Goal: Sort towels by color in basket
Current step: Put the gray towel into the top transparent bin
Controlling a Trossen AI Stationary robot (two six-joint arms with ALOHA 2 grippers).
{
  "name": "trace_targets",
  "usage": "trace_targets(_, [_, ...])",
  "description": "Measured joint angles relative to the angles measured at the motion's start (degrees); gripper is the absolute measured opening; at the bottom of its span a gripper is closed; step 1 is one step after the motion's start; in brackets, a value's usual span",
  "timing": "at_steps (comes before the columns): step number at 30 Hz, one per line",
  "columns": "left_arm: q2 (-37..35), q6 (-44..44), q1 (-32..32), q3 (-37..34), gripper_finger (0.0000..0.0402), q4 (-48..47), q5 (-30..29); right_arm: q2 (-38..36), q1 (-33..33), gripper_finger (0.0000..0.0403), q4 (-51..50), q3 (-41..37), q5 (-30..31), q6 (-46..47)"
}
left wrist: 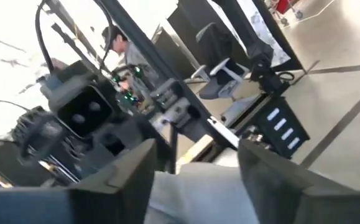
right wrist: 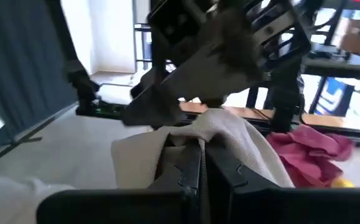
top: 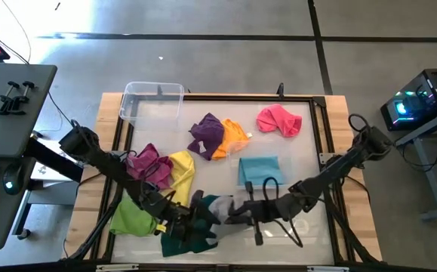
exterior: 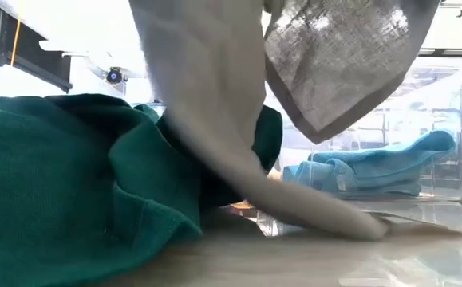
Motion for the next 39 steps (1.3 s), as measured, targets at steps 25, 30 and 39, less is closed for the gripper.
trace_targets(25, [10.23, -3.13, 2.95, 0.06, 0.0255, 14.62, -1.66, 1.17, 0.0, 0.0005, 7.72, 0.0, -7.07, -11.94])
trace_targets(30, [10.29, -7.09, 2.94, 0.06, 0.0193, 14.81, -1.33, 1.15, -0.2, 0.0032, 7.63, 0.02, -7.03, -13.06])
trace_targets(39, [9.7, -6.45, 0.81, 0.14, 0.0013, 11.89, -9.6, -5.33, 2.76, 0.0131, 8.26, 0.03, -5.76, -19.73])
